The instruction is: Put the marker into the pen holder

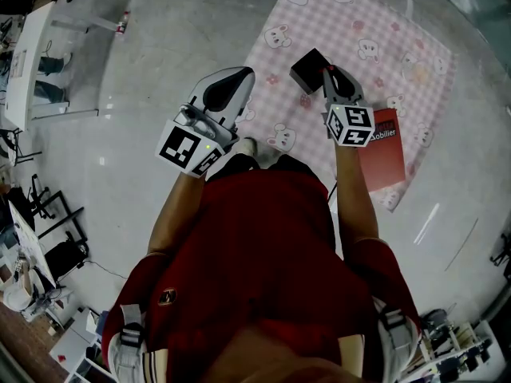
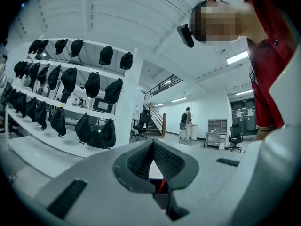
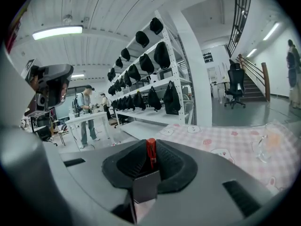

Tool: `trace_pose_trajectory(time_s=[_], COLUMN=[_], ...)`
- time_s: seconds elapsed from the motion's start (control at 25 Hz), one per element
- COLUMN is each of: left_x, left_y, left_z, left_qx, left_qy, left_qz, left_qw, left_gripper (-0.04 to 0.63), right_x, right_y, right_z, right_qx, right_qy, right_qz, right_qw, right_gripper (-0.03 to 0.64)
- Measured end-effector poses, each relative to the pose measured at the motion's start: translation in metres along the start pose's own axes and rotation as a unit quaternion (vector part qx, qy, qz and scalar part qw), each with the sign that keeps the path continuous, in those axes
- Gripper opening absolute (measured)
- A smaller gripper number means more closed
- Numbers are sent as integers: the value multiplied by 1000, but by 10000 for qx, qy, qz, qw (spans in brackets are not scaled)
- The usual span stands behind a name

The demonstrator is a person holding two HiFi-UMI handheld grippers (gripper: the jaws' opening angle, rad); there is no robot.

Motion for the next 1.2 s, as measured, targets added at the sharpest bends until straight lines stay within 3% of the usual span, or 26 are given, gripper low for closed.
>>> trace_pose_trajectory(time_s=[0.72,1.2], left_x=[-2,-3], left_y=[0,0], left_z=[0,-6], left_qx=[-121,-298], left_qy=[-7,-21], left_qz=[45,-10], left_qw=[9999,9996], left_gripper=[6,6], right_x=[-9,3], right_y=[3,-15], right_z=[-7,-7], right_qx=[-310,-448], right_qy=[-79,-139], right_qz=[166,-12], right_qw=[9994,9989], right_gripper=[66,146])
Point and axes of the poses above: the fingertips, and each gripper's own axes: y forward along the fingers, z to its left, x out of its top, the point moved 3 cm from there along -y, backward along the fingers, and after that the axes turned 8 degrees about z, right-handed, at the moved point
